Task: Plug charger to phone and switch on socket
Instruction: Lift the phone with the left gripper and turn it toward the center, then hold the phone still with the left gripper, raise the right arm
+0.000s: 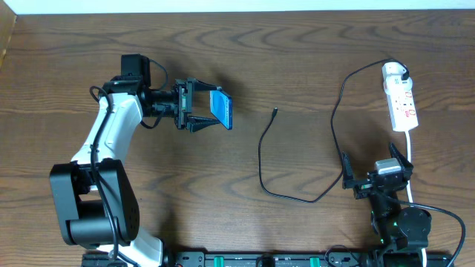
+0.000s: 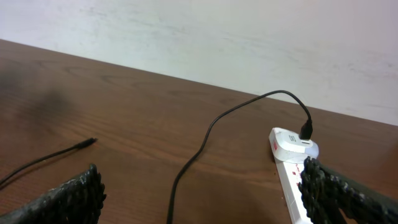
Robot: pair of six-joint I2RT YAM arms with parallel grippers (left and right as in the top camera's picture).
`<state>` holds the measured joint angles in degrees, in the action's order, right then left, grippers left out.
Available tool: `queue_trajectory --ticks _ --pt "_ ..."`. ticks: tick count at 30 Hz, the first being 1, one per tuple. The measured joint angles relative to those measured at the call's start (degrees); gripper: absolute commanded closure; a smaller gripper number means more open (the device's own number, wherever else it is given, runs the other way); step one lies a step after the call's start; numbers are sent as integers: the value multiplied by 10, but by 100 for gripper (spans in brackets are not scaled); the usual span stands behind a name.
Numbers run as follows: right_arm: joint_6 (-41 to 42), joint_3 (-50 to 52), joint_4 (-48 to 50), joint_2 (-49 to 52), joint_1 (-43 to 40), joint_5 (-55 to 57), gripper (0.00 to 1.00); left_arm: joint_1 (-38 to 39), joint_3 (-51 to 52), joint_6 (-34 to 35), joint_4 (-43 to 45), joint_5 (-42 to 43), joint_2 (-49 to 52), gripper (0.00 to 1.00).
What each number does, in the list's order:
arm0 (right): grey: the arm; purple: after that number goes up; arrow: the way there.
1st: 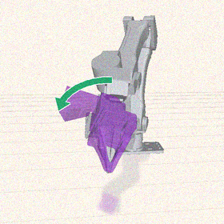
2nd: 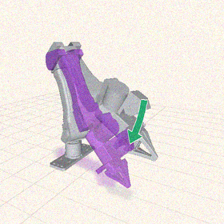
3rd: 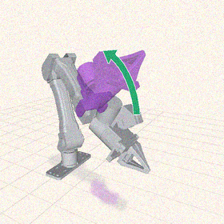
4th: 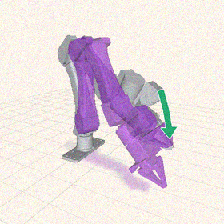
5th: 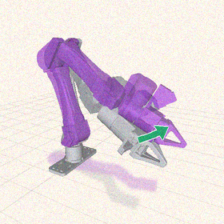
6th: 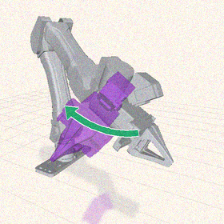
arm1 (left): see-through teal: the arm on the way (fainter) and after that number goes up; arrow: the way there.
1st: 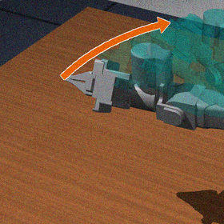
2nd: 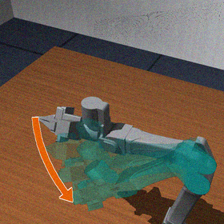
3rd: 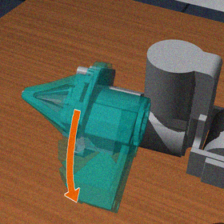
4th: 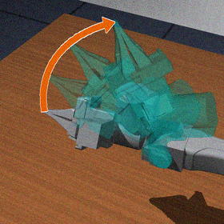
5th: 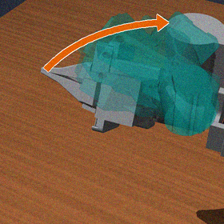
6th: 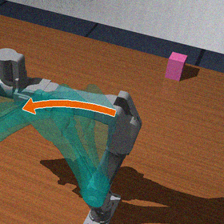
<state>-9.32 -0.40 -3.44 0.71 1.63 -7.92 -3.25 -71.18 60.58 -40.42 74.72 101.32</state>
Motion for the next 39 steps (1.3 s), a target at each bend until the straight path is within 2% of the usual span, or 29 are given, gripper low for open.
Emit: queue_trajectory --ticks 32,39 --pt "3 0 2 0 0 -13 1 0 0 22 7 0 0 34" --pt "88 0 8 4 0 -18 1 0 0 14 8 -31 0 34"
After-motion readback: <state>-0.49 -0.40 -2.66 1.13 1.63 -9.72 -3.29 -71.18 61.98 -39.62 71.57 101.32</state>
